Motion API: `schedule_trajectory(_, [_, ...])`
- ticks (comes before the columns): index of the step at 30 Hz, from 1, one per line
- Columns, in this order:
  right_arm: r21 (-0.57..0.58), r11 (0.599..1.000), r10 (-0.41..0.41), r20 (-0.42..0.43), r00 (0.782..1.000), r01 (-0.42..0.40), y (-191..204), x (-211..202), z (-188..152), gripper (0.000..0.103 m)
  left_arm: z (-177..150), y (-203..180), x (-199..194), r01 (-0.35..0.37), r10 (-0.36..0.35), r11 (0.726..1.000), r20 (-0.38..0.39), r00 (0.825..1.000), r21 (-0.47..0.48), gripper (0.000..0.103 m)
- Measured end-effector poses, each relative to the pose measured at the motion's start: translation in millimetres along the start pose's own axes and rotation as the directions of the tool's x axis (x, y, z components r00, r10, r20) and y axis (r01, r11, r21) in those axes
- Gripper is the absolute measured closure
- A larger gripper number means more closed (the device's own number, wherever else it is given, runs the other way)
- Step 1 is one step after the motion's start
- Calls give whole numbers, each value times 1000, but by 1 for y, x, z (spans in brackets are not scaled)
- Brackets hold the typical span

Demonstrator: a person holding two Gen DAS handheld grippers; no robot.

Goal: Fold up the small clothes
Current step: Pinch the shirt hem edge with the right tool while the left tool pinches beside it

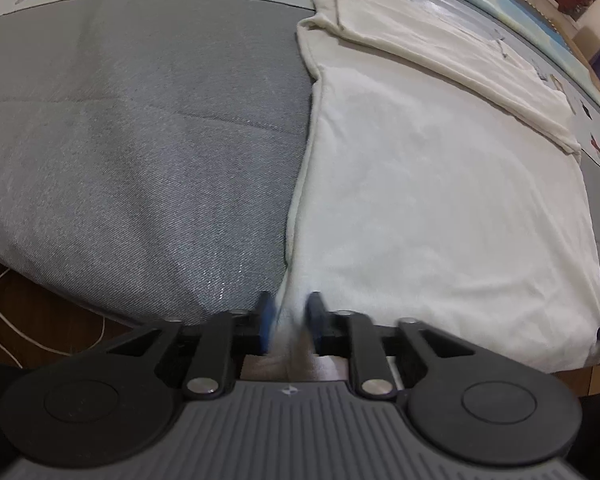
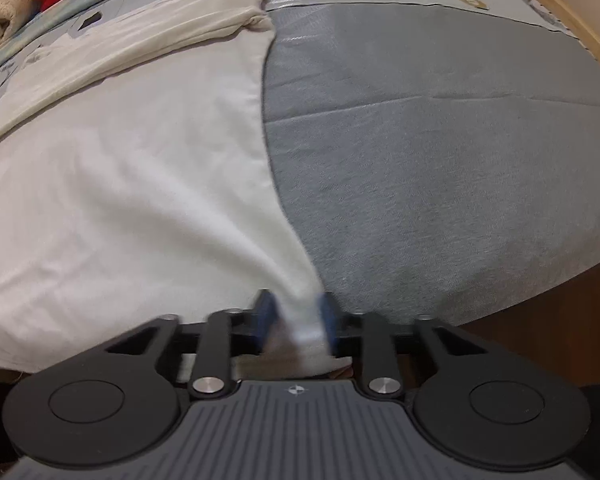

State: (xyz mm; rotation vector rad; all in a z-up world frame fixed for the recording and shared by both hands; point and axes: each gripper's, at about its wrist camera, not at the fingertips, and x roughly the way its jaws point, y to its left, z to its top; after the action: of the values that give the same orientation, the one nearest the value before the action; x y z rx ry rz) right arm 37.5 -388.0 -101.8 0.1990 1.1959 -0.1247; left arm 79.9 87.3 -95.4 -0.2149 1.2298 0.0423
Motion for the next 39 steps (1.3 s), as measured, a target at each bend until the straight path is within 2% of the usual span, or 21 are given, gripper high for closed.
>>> schedule_trajectory(3, [31, 999, 12, 33, 999, -13, -5, -5, 2, 102, 0, -2, -6, 3, -3, 1000, 33, 999, 6, 92])
schedule_trajectory(5, [48, 999, 20, 50, 999, -22, -8, -8, 4, 102, 1, -1, -6, 9, -8, 1000, 32, 999, -7, 90])
schedule_trajectory(8, [51, 998, 31, 30, 999, -32, -8, -4, 4, 101, 2, 2, -1, -13, 13, 999, 10, 1000, -31, 80])
schedule_trajectory(12, [33, 999, 22, 15, 1000, -23, -4, 0, 2, 99, 2, -2, 2, -30, 30, 1000, 3, 1000, 3, 80])
schedule_trajectory(16, [21, 1000, 14, 14, 1000, -15, -2, 1, 1, 99, 2, -6, 4, -38, 38, 999, 7, 999, 33, 83])
schedule_trajectory(18, [13, 1000, 12, 16, 1000, -12, -1, 1, 1, 99, 2, -8, 4, -36, 36, 999, 14, 999, 38, 90])
schedule_trajectory(25, [88, 996, 23, 84, 996, -30, -10, -10, 4, 103, 3, -4, -6, -8, 6, 1000, 58, 998, 24, 93])
schedule_trajectory(28, [94, 995, 23, 106, 994, -33, -12, -14, 5, 103, 2, -6, -4, -6, 5, 1000, 35, 999, 28, 91])
schedule_trajectory(32, [93, 995, 18, 46, 999, -22, -10, -6, 5, 102, 1, -9, 1, -45, 44, 998, 13, 999, 48, 80])
schedule_trajectory(34, [86, 996, 11, 25, 1000, -13, -8, -2, 4, 100, 1, -6, 2, -44, 43, 998, 11, 999, 36, 79])
schedule_trajectory(35, [82, 997, 12, 19, 1000, -13, -7, -1, 3, 95, 1, -6, 2, -44, 44, 999, 10, 999, 31, 77])
schedule_trajectory(37, [75, 997, 12, 16, 1000, -14, -5, -1, 1, 82, 1, -5, 3, -47, 47, 998, 7, 999, 30, 76])
schedule_trajectory(39, [70, 997, 16, 6, 1000, -16, -3, 2, 0, 64, 0, -6, 4, -49, 48, 998, 6, 999, 39, 76])
